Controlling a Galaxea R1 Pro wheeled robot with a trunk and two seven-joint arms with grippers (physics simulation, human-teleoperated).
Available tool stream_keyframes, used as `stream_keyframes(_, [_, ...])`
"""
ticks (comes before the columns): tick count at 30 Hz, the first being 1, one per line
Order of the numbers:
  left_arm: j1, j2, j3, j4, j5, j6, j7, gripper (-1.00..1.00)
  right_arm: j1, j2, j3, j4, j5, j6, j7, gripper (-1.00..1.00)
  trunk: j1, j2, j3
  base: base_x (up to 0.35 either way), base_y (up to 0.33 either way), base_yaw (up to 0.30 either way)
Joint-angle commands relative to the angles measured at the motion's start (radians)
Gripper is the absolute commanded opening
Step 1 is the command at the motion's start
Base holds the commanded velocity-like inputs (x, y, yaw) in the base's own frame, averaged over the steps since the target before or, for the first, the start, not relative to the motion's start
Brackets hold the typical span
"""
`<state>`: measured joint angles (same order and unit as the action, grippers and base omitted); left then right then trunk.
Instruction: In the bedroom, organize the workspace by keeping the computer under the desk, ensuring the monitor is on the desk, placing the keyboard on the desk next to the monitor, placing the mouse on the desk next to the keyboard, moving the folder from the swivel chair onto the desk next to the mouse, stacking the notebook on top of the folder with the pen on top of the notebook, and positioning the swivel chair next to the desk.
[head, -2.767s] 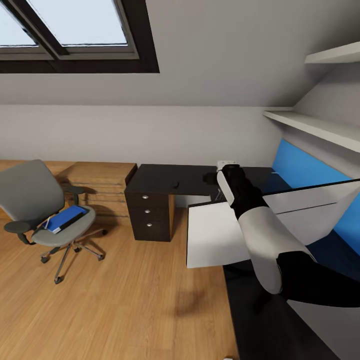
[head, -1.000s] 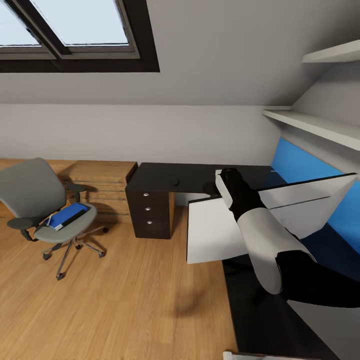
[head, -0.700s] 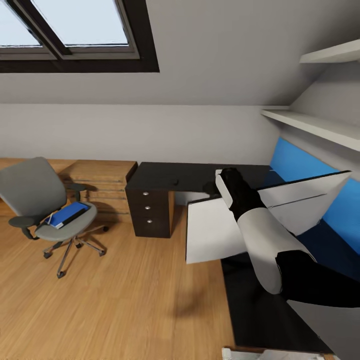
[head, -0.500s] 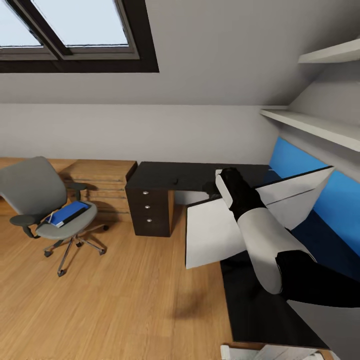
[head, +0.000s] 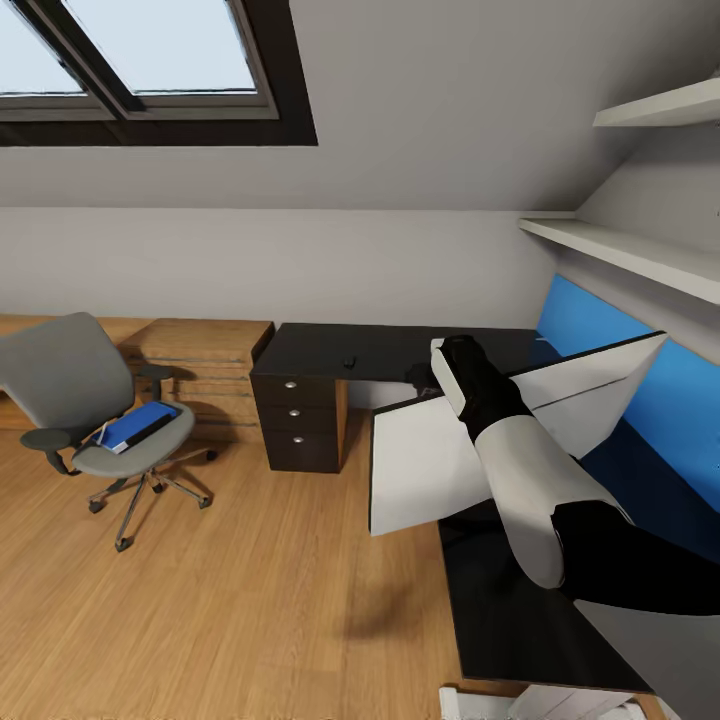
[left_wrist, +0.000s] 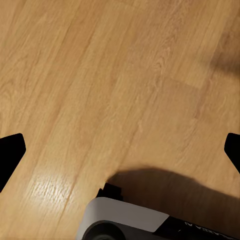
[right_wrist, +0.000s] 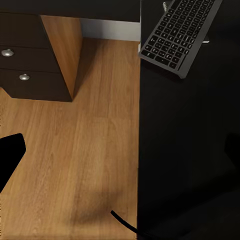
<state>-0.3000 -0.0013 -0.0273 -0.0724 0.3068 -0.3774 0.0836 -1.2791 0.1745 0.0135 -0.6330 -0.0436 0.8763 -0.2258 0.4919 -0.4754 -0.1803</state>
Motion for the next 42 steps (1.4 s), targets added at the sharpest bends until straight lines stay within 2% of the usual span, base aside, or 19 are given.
stream_keyframes(1, [-0.001,0.000,-0.003,0.000,0.002,-0.003,0.004,1.00,-0.001,0.000,0.001,-0.001,-0.002,0.004,-0.006,1.00,0.000,-0.002,-0.002,-0.148,-0.122,0.000])
stream_keyframes(27, [-0.001,0.001,-0.003,0.000,0.002,-0.003,0.004,1.00,-0.001,0.000,0.003,-0.011,-0.004,-0.004,-0.001,1.00,0.000,-0.002,-0.002,-0.027,-0.022,0.000])
stream_keyframes(42, [-0.001,0.000,-0.004,0.000,0.003,-0.003,0.003,1.00,-0.002,0.000,0.004,-0.289,-0.006,-0.097,-0.005,1.00,0.000,-0.002,-0.002,0.000,0.000,0.000])
